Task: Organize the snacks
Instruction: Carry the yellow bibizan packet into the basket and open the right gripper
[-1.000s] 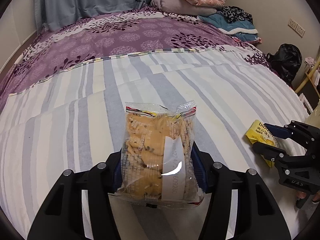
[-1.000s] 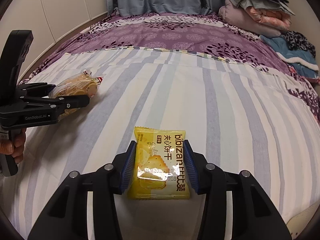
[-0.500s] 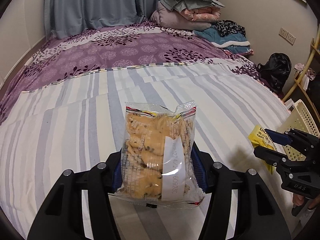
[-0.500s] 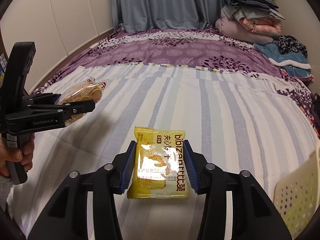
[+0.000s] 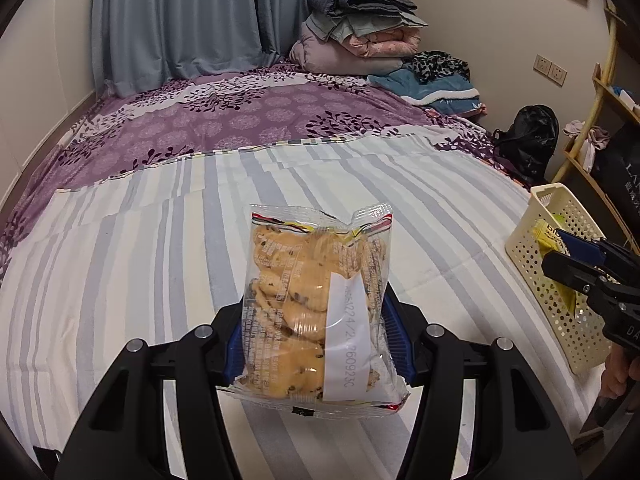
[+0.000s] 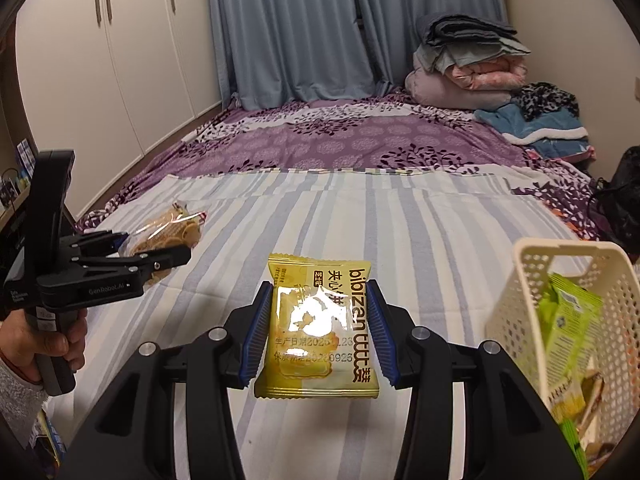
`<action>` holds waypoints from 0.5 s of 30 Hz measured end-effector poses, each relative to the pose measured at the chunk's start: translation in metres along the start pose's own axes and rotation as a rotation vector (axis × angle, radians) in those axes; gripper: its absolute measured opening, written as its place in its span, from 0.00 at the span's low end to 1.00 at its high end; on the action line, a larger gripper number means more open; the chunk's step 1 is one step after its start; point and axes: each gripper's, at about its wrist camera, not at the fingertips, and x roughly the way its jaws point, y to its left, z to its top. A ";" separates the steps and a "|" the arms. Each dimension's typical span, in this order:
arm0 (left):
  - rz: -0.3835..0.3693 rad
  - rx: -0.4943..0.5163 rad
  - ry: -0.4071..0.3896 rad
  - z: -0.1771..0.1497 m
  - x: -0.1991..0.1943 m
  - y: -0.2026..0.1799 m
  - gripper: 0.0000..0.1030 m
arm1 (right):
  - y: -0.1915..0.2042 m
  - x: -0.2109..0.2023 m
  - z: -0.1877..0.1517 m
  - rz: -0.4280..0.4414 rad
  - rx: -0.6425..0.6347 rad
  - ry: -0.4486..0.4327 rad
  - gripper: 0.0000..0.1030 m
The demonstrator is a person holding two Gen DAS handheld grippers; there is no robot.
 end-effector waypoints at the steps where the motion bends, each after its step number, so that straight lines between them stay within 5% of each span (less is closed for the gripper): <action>1: -0.004 0.000 -0.003 -0.002 -0.004 -0.004 0.57 | -0.004 -0.006 -0.001 -0.005 0.008 -0.008 0.45; 15: -0.037 0.062 -0.023 -0.007 -0.027 -0.056 0.57 | -0.091 -0.082 -0.033 -0.160 0.147 -0.095 0.45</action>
